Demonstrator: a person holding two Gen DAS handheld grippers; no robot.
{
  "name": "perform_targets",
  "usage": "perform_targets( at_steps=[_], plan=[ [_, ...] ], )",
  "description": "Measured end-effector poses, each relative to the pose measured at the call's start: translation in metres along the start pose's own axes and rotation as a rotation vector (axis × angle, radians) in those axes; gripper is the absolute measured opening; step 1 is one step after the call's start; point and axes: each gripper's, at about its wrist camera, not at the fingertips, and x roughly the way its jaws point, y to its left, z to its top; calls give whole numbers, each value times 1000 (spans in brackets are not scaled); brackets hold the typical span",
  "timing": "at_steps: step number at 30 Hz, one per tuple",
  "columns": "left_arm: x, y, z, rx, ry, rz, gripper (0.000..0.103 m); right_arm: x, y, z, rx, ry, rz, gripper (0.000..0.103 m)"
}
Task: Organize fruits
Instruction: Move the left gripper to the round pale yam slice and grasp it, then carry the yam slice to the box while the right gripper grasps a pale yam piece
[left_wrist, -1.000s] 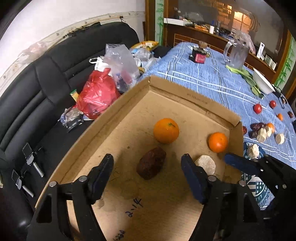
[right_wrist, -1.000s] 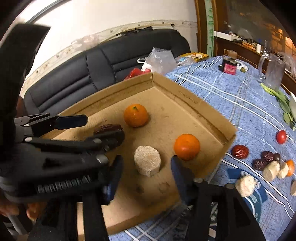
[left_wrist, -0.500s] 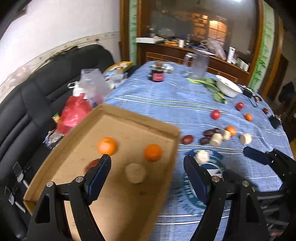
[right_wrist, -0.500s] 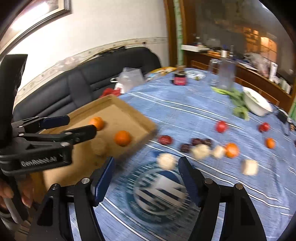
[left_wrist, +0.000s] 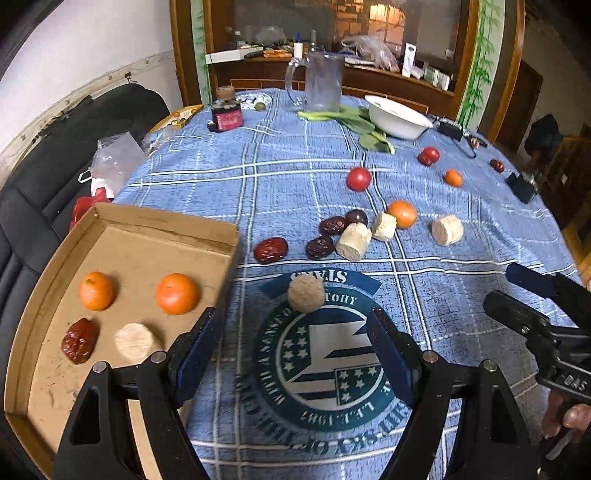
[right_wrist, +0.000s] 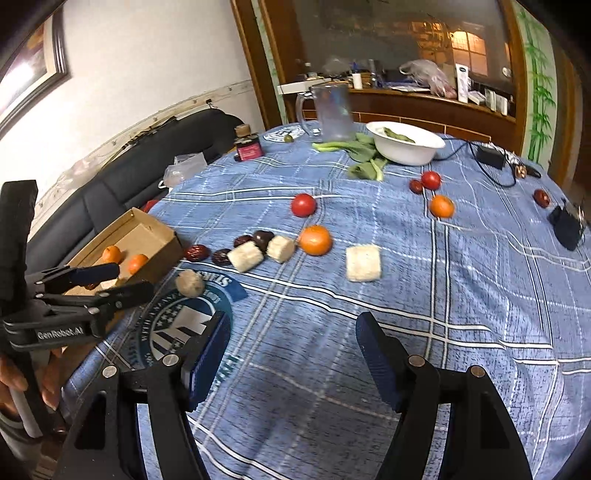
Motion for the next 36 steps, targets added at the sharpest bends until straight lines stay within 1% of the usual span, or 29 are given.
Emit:
perform_targets(
  at_steps=[3, 5, 10, 13, 20, 21, 22, 23, 24, 25, 26, 27, 28, 29, 32, 36],
  plan=[
    [12, -5, 2, 5, 11, 12, 80, 3, -4, -1, -9, 0, -19, 75],
    [18, -6, 2, 0, 24, 9, 80, 6, -11, 1, 8, 1, -18, 75],
    [32, -9, 2, 5, 48, 21, 80, 26, -31, 8, 53, 20, -49, 75],
    [39, -9, 3, 3, 58, 22, 80, 41, -44, 19, 76, 36, -60, 75],
    [55, -9, 6, -3, 81, 28, 80, 77, -52, 41, 37, 69, -101, 75],
    [57, -9, 7, -4, 85, 30, 80, 82, -52, 43, 29, 79, -106, 73],
    [59, -10, 7, 1, 85, 37, 80, 87, -53, 44, 22, 90, -113, 68],
    [60, -12, 7, 11, 80, 43, 80, 92, -53, 44, 17, 105, -114, 49],
    [60, -13, 7, 15, 79, 43, 80, 93, -53, 44, 5, 90, -127, 41],
    [61, -13, 7, 20, 75, 44, 79, 93, -53, 44, 14, 93, -103, 36],
    [61, -14, 6, 25, 65, 46, 68, 92, -55, 44, 29, 94, -91, 34],
    [60, -15, 7, 35, 52, 69, 42, 91, -56, 44, 33, 93, -88, 33],
    [59, -14, 7, 35, 48, 46, 28, 89, -57, 43, 38, 94, -85, 33],
    [59, -13, 7, 25, 58, 24, 29, 85, -58, 43, 47, 92, -78, 33],
    [57, -12, 6, 26, 64, 7, 29, 68, -57, 40, 53, 57, -83, 33],
    [43, -8, 0, 5, 52, -31, 29, 41, -46, 32, 42, 12, -80, 33]
  ],
)
